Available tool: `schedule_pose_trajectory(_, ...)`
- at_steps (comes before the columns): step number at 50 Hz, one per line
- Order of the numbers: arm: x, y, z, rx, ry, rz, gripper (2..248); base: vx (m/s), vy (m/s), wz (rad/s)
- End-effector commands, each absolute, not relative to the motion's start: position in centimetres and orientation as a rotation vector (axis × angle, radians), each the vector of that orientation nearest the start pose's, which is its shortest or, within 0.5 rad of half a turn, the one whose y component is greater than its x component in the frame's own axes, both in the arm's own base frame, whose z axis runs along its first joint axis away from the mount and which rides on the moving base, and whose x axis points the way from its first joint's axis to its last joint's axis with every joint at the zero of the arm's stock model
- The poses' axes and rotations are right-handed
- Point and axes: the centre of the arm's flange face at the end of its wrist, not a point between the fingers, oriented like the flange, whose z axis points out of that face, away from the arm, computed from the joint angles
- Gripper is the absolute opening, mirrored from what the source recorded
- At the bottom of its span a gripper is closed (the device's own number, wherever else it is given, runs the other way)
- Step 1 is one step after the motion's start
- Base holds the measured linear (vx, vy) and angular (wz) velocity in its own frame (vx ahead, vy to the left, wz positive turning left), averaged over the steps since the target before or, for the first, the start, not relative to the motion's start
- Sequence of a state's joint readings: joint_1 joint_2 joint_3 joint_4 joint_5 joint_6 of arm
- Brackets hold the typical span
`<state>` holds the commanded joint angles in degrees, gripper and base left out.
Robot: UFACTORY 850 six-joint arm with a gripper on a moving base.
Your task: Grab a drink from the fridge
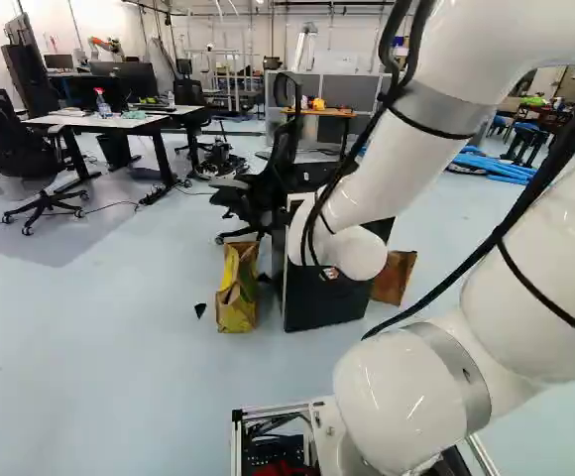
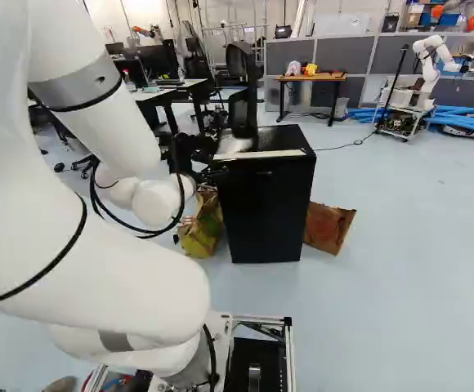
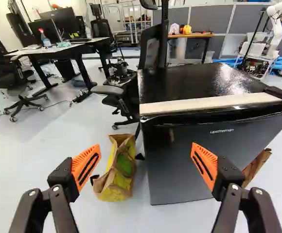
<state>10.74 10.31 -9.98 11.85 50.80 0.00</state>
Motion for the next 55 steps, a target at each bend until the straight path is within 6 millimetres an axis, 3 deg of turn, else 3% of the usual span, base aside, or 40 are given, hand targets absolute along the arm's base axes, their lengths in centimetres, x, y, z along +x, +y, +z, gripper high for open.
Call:
schedule_pose_trajectory(42,30.0,7.6,37.4,-2.462,0.245,-1.813,247,0.000,0.000,0.000)
schedule_pose_trajectory(55,30.1,8.8,36.6,-2.485,0.292,-1.790,247,0.000,0.000,0.000)
